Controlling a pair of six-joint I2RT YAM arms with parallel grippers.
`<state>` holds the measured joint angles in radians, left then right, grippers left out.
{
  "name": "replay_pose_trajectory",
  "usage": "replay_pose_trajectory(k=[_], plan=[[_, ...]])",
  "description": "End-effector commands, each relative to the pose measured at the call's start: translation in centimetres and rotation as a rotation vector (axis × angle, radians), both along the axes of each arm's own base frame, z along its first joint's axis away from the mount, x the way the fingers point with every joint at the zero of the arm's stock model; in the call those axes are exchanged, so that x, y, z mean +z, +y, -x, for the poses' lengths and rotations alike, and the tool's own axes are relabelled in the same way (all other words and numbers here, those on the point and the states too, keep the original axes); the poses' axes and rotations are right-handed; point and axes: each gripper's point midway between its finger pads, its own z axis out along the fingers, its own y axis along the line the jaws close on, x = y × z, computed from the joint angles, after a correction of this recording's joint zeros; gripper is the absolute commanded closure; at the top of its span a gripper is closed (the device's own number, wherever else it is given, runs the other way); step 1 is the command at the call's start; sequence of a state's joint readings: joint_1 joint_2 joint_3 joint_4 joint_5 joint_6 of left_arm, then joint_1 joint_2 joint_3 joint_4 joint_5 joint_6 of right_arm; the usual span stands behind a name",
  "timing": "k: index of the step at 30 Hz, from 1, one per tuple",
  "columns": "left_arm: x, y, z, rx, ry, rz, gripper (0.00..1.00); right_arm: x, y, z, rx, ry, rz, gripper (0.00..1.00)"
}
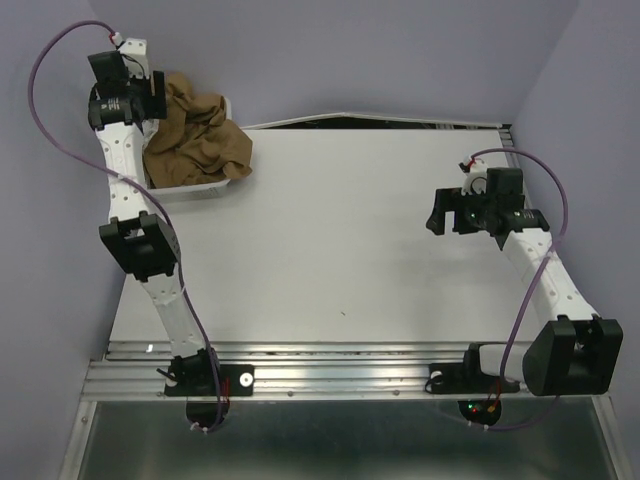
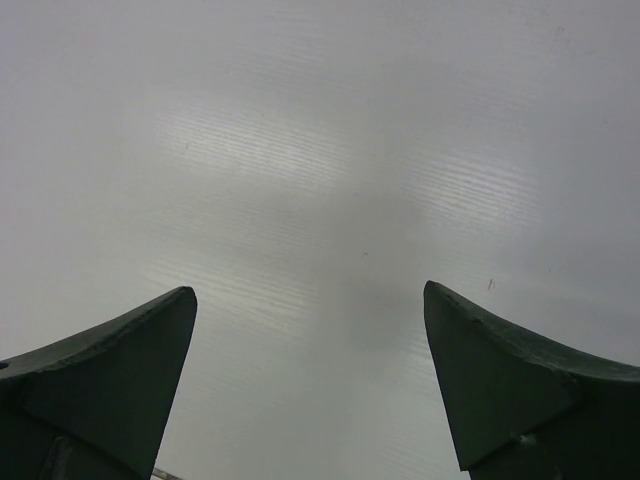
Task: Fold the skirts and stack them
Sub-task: Grab the skirt from the pile
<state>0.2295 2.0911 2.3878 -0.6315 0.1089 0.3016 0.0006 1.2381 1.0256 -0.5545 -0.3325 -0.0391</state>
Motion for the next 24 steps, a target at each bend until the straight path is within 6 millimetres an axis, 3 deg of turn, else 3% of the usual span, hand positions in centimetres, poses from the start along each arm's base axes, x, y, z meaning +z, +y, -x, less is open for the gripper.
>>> replay_pose_trajectory(k=[1,3,4,8,9,11,21,24], plan=[[2.8,2.1,-2.3,0.008,-0.136,-0.041,0.16,0.9,0.0,-0.6,0.019,-0.031,0.009,0.0],[2.2,3.1,-3.2,0.037,-0.17,-0.08,0.16,0.6,0.1,-0.5,0.022,-0.026,0.008,0.0],[0.4,4.2,-3.3,0.083,-0.151,-0.098,0.16,0.5,0.1,-0.5,0.023,-0.023,0.006,0.0],[-1.3,6.7,-5.7,0.119,-0.187,-0.106,0.18,-0.1,0.1,-0.3,0.025,-0.004,0.008,0.0],[-3.2,7.1,-6.4,0.117,-0.167,-0.073,0.18,-0.4,0.1,-0.3,0.027,0.003,0.01,0.0],[-3.1,7.3,-7.2,0.08,-0.201,-0.037,0.19,-0.8,0.0,-0.2,0.026,0.012,0.013,0.0],[-9.5,7.2,-9.6,0.027,-0.16,0.021,0.21,-2.0,-0.7,-0.1,0.003,0.037,0.05,0.0],[-10.4,8.0,-10.2,0.062,-0.167,0.011,0.28,-2.2,-0.9,-0.2,-0.002,0.046,0.056,0.0]])
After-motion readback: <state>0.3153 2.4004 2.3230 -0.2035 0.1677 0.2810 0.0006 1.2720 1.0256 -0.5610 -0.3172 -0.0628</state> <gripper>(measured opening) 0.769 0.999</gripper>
